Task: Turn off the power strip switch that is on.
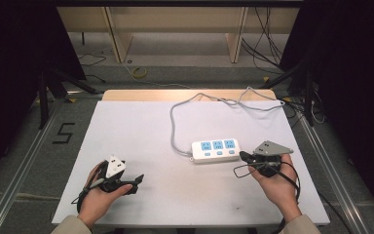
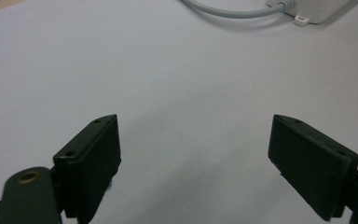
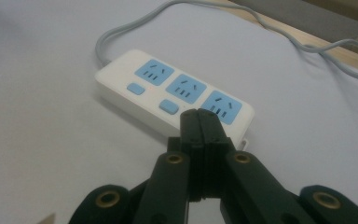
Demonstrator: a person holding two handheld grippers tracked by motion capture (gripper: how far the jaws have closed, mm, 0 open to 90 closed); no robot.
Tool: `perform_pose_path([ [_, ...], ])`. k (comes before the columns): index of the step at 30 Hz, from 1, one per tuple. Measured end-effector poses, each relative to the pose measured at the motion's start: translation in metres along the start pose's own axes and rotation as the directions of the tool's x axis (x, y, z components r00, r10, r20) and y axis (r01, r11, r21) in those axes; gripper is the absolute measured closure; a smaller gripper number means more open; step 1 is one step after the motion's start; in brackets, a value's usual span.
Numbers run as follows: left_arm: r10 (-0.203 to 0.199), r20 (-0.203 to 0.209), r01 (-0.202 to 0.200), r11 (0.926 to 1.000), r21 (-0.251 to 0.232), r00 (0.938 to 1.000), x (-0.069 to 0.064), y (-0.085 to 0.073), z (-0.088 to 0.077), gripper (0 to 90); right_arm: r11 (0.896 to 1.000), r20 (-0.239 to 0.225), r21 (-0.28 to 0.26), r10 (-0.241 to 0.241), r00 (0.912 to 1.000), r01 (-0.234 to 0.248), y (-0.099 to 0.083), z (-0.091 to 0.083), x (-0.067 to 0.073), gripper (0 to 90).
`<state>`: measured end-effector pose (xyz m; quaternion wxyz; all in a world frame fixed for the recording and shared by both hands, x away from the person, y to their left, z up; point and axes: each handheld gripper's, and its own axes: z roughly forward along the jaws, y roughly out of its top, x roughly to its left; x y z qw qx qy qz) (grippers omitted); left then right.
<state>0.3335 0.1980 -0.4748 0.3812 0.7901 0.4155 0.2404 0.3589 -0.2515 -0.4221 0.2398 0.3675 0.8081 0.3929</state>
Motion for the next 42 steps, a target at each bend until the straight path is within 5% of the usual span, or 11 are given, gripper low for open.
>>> perform_pose_path([
  [42, 0.012, 0.003, -0.012, 0.9999, 0.006, 0.9999, -0.001, 0.0, 0.001, 16.8, 0.999, -0.013, 0.046, -0.012, 0.9998, 0.012, 0.017, 0.013, -0.001, 90.0],
])
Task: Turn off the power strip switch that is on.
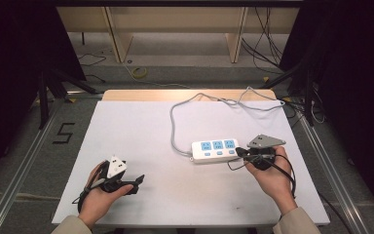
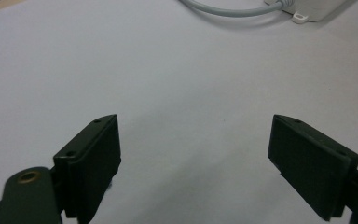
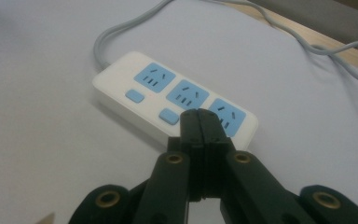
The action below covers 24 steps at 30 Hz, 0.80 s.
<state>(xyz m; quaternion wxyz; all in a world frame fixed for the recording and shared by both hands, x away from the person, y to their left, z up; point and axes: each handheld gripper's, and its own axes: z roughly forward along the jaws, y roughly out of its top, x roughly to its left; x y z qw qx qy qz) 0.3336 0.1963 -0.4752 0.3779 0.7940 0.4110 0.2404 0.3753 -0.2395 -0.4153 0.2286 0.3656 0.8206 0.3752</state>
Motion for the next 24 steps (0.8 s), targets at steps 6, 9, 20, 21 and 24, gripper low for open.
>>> perform_pose_path([
  [6, 0.0, -0.001, 0.0, 1.0, 0.0, 1.0, 0.0, 0.0, 0.0, 16.8, 1.0, -0.002, 0.002, -0.004, 1.0, 0.004, 0.0029, 0.0019, -0.0003, 90.0],
  [9, 0.0, -0.001, 0.0, 1.0, 0.0, 1.0, -0.0001, 0.0001, 0.0001, 16.8, 1.0, -0.007, 0.015, 0.004, 1.0, -0.003, 0.0039, 0.0031, 0.0003, 90.0],
  [20, 0.001, -0.001, -0.001, 1.0, 0.0, 1.0, 0.0, 0.0001, 0.0001, 16.8, 1.0, -0.012, 0.026, 0.003, 0.9999, -0.003, 0.0078, 0.006, -0.0007, 90.0],
  [21, 0.002, -0.002, -0.002, 1.0, 0.0, 1.0, -0.0001, 0.0001, 0.0001, 16.8, 1.0, -0.013, 0.028, 0.002, 0.9999, -0.002, 0.0082, 0.0061, -0.0009, 90.0],
  [24, 0.004, -0.003, -0.004, 1.0, 0.003, 1.0, -0.0002, 0.0002, 0.0001, 16.8, 1.0, -0.013, 0.029, 0.002, 0.9999, -0.002, 0.0098, 0.0072, -0.0007, 90.0],
])
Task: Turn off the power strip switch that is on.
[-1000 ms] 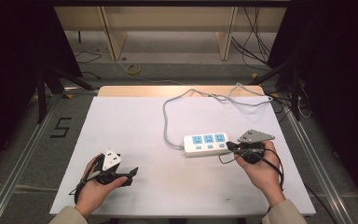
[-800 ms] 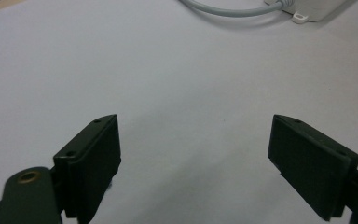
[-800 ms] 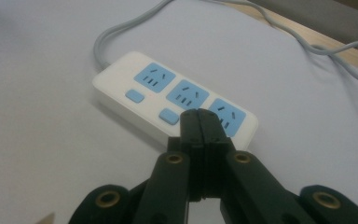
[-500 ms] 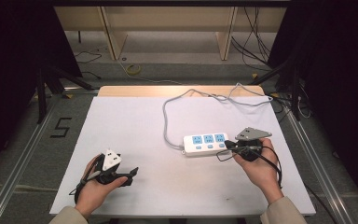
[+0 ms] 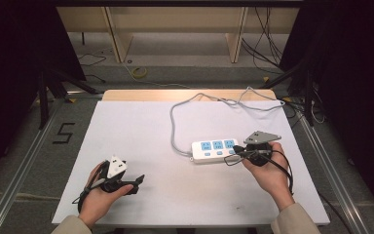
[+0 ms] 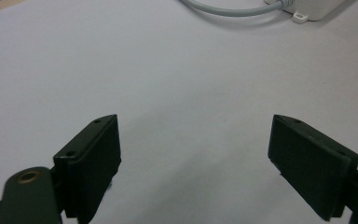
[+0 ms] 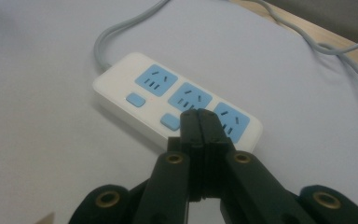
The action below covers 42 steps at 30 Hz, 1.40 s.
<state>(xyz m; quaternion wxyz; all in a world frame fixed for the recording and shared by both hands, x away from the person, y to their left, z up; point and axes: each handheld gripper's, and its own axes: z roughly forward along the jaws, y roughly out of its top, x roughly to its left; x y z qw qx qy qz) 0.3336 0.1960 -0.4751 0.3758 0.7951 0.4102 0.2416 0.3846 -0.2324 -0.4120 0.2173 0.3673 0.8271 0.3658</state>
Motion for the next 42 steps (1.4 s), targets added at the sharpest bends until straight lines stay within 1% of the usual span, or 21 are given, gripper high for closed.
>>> perform_pose_path([
  [8, 0.005, -0.003, -0.005, 1.0, 0.001, 1.0, 0.0, 0.0, 0.0, 16.8, 1.0, -0.003, 0.01, -0.002, 1.0, 0.002, 0.003, 0.001, 0.0, 90.0],
  [20, -0.002, -0.003, 0.002, 1.0, -0.002, 1.0, 0.0, 0.0, 0.0, 16.5, 1.0, -0.011, 0.025, -0.009, 0.9999, 0.01, 0.008, 0.005, -0.001, 90.0],
  [27, 0.003, -0.002, -0.003, 1.0, 0.002, 1.0, 0.0, 0.0, 0.0, 16.6, 1.0, -0.01, 0.023, -0.013, 0.9999, 0.013, 0.012, 0.007, -0.001, 90.0],
  [29, -0.001, -0.002, 0.001, 1.0, -0.002, 1.0, 0.0, 0.0, 0.0, 16.6, 1.0, -0.011, 0.024, -0.016, 0.9998, 0.016, 0.013, 0.008, -0.001, 90.0],
  [30, 0.006, -0.001, -0.006, 1.0, 0.001, 1.0, 0.0, 0.0, 0.0, 16.6, 1.0, -0.01, 0.023, -0.015, 0.9998, 0.015, 0.013, 0.009, -0.001, 90.0],
  [31, 0.0, -0.003, 0.0, 1.0, -0.002, 1.0, 0.0, 0.0, 0.0, 16.6, 1.0, -0.011, 0.025, -0.015, 0.9998, 0.016, 0.014, 0.009, -0.001, 90.0],
  [34, -0.002, -0.003, 0.002, 1.0, -0.003, 1.0, 0.0, 0.0, 0.0, 16.6, 0.999, -0.015, 0.029, -0.015, 0.9998, 0.016, 0.015, 0.01, -0.001, 90.0],
  [42, 0.007, 0.0, -0.007, 1.0, 0.001, 1.0, 0.0, 0.0, 0.0, 16.6, 0.999, -0.018, 0.035, -0.017, 0.9997, 0.018, 0.018, 0.013, -0.001, 90.0],
])
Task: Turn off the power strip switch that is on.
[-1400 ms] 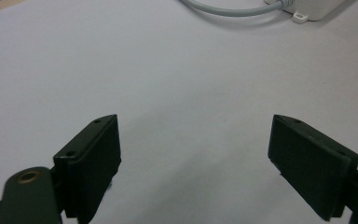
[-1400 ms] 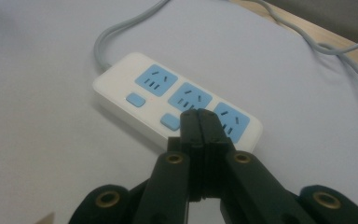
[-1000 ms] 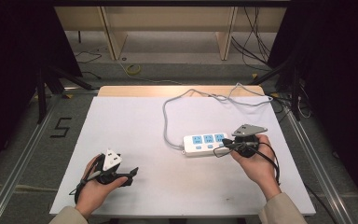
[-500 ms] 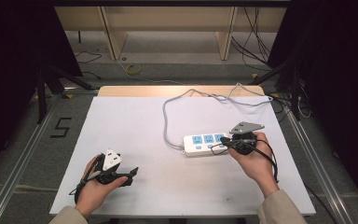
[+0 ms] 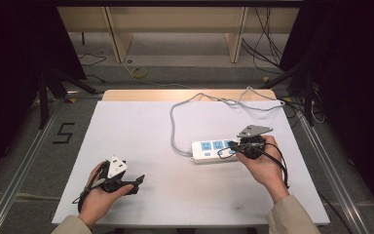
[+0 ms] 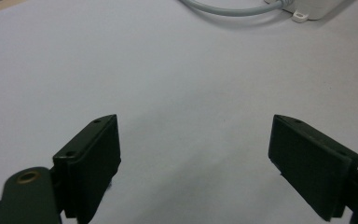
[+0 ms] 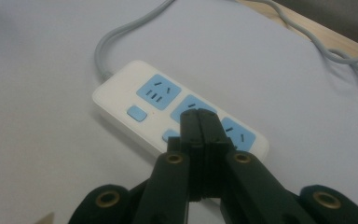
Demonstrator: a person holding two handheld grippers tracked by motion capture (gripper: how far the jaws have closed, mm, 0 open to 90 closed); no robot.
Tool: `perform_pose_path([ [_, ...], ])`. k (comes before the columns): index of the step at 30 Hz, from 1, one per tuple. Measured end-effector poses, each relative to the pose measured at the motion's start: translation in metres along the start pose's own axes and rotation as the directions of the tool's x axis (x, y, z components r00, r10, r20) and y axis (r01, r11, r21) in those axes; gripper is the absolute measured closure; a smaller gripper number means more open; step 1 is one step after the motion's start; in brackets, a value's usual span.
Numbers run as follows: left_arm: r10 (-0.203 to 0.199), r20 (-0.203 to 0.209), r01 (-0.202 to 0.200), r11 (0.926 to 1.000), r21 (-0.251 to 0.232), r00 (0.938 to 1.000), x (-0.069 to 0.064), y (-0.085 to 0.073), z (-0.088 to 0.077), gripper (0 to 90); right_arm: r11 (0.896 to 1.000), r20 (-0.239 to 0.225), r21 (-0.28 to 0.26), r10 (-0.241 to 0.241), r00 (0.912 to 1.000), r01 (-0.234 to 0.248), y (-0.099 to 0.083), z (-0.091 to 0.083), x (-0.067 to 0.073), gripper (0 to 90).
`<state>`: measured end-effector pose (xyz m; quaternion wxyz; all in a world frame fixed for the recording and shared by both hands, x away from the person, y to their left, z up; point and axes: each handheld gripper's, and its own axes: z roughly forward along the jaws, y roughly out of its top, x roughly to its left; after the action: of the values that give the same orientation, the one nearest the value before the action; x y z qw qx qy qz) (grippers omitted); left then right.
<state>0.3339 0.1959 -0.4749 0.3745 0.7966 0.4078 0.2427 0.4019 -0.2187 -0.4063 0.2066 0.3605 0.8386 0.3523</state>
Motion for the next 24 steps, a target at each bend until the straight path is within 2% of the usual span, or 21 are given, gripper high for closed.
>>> perform_pose_path([
  [24, 0.003, 0.003, -0.003, 1.0, 0.0, 1.0, -0.0002, 0.0, 0.0002, 16.9, 1.0, -0.01, 0.016, -0.002, 0.9999, 0.002, 0.0069, 0.0069, -0.0011, 90.0],
])
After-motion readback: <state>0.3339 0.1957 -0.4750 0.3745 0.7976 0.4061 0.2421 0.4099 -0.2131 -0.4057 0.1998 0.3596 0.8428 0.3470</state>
